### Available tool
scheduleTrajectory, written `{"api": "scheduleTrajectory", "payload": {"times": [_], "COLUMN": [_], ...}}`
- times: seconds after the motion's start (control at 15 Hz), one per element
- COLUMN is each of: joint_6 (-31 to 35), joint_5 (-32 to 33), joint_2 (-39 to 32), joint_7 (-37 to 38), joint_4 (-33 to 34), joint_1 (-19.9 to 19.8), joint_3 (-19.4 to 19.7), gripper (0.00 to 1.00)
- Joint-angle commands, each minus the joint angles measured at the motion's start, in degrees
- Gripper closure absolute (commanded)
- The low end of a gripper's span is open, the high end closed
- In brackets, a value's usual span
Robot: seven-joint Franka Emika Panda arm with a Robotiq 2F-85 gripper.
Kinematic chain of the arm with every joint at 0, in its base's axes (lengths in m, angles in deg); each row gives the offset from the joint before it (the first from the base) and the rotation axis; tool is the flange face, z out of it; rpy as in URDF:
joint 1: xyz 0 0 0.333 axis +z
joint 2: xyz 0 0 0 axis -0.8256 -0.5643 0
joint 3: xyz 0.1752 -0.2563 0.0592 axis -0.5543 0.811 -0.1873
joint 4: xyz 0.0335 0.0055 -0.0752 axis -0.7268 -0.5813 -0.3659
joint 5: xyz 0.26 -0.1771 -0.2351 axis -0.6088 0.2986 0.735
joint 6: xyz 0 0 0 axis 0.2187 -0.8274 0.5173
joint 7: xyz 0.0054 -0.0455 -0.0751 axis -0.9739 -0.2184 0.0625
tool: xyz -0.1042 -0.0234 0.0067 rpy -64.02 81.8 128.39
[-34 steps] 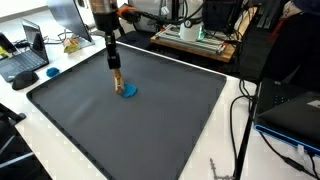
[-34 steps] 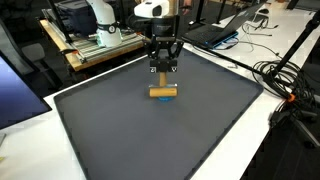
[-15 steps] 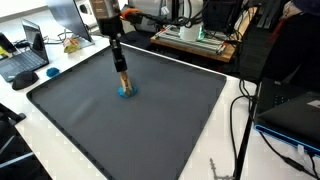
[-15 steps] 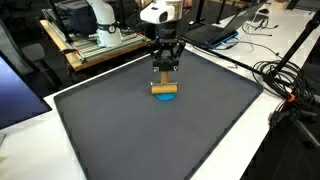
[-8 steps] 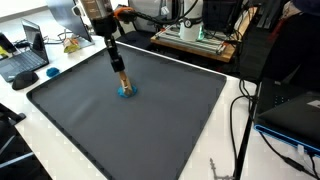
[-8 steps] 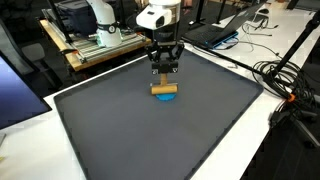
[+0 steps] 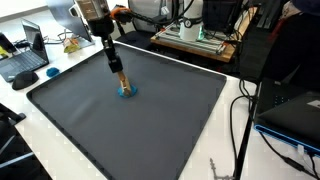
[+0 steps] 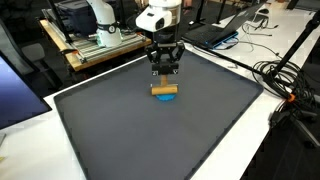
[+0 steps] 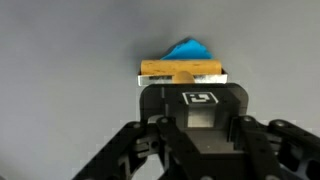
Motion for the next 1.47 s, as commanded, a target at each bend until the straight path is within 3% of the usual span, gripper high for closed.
{"api": "scheduleTrajectory", "payload": {"times": [0.0, 1.4], "joint_6": [2.34, 3.0], "joint_5": [-1.55, -1.14], "joint_2": [-4.1, -6.58], "joint_7": [-0.47, -0.71], "joint_4": [2.23, 5.38], "joint_1": [-0.6, -0.44], "joint_3": [-0.47, -0.2], "gripper": [0.78, 0.78]}}
